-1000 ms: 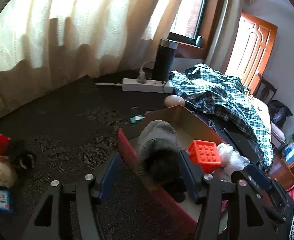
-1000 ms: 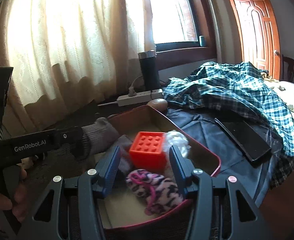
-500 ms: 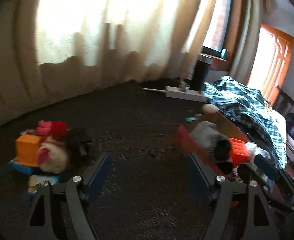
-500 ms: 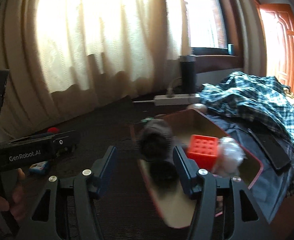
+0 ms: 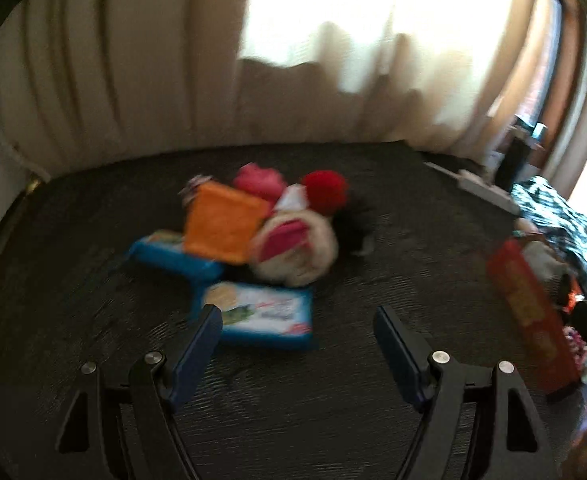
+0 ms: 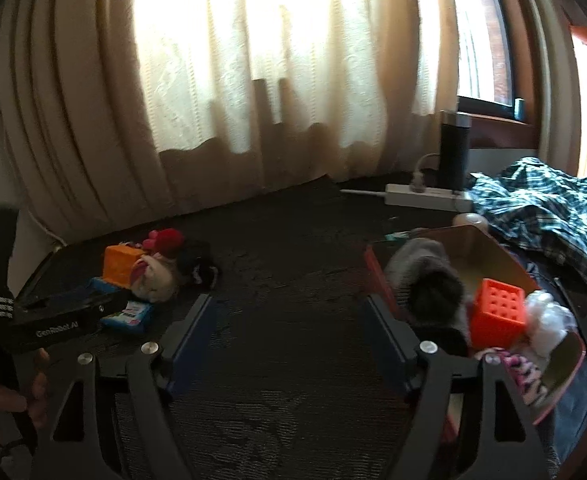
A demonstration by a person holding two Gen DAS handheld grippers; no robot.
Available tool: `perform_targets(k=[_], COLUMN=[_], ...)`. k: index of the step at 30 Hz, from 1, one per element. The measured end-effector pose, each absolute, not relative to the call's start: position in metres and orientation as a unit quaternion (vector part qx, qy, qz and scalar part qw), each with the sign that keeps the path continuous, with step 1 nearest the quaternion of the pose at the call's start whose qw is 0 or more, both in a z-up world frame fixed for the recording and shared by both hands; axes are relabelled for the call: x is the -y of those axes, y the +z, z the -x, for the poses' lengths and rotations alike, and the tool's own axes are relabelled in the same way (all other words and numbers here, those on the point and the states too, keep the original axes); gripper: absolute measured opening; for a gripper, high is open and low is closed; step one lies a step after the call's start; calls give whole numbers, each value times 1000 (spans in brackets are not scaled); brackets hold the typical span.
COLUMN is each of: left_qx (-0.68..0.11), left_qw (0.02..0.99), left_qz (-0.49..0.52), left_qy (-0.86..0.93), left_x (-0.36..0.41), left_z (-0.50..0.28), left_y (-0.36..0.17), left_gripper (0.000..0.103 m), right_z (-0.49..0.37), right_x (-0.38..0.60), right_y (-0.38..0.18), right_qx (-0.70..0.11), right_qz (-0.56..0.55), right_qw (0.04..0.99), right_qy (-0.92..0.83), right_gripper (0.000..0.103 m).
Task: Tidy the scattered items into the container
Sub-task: 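Move both grippers back toward the blue snack packet and black fuzzy sock, then grasp the blue noodle packet with the left gripper while the right gripper grasps the black fuzzy sock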
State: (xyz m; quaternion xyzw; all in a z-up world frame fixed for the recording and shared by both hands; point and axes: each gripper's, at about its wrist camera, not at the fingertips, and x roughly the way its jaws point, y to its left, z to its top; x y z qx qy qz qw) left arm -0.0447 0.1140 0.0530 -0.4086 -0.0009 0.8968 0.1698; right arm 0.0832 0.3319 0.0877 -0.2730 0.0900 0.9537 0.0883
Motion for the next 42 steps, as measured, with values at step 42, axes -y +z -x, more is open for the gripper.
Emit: perform_targets(k=[42], left_qx=[-7], left_qw=[170], left_qz=[443], left_qy=[880], left_x=[-117], left_z=[84], left_y=[-1], left_gripper=[98], right_z=[-13], right_x=[-282], right_y=[57], right_qx=[-62], right_qz=[338], right_qw=[30], right_qy=[939], right_gripper=[79])
